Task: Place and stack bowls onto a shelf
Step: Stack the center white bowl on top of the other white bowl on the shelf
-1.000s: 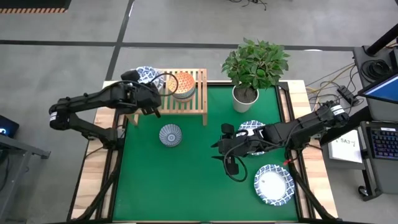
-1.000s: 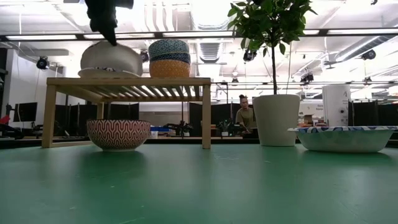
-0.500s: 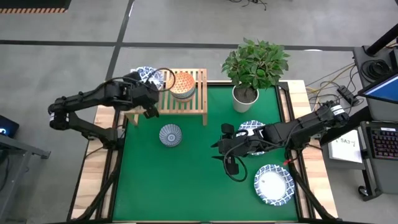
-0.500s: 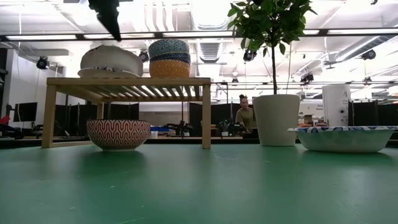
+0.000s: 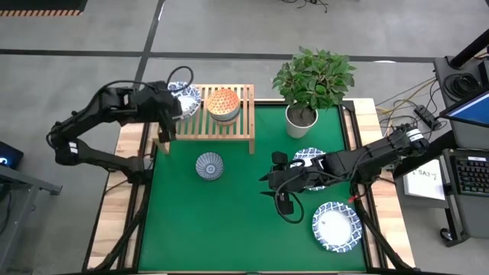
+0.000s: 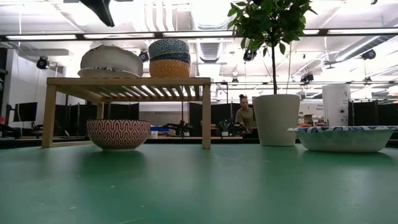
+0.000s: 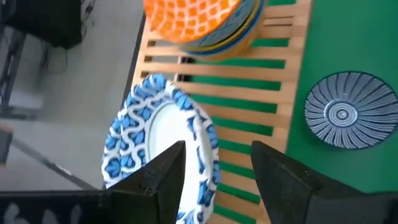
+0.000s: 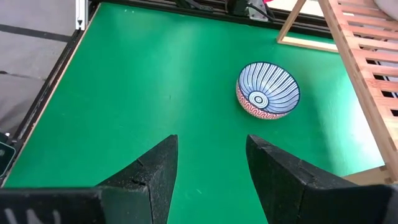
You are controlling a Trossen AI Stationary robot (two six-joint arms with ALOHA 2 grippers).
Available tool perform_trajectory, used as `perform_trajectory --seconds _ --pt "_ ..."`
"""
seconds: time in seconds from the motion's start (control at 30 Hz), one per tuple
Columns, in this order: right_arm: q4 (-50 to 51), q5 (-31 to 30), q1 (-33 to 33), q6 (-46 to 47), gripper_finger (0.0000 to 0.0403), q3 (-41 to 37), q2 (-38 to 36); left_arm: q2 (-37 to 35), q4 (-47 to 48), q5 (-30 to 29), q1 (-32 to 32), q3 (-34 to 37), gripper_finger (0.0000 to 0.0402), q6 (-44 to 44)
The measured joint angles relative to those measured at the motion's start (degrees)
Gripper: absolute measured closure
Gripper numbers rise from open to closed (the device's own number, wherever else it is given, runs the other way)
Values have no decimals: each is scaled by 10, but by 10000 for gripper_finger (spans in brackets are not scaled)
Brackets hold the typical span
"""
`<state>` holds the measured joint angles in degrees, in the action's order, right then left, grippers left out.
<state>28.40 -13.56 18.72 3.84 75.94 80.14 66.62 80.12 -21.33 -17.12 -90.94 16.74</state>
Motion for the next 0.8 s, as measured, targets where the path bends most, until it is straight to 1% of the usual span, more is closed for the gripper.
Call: perform_trajectory --seconds 0.1,0.23,0.37,0.47,0.57,0.67,0.73,0.8 --pt "0 0 0 -1 223 0 0 -2 -21 4 -32 21 243 -7" --pt "0 0 0 -4 223 0 0 0 -57 29 -64 65 244 0" --pt "0 0 0 -4 223 -2 0 11 -80 26 -90 107 244 6" --pt "1 0 0 -6 223 -3 0 12 -109 24 -103 133 245 6" --pt "1 0 0 -8 223 -4 0 12 -114 24 -104 149 250 10" --pt "2 0 0 -9 223 -5 0 10 -118 24 -103 158 275 16" --pt "1 0 0 -9 223 -5 0 10 -118 24 -103 160 307 17" --pt "1 0 0 -10 223 -6 0 9 -119 23 -103 160 347 17"
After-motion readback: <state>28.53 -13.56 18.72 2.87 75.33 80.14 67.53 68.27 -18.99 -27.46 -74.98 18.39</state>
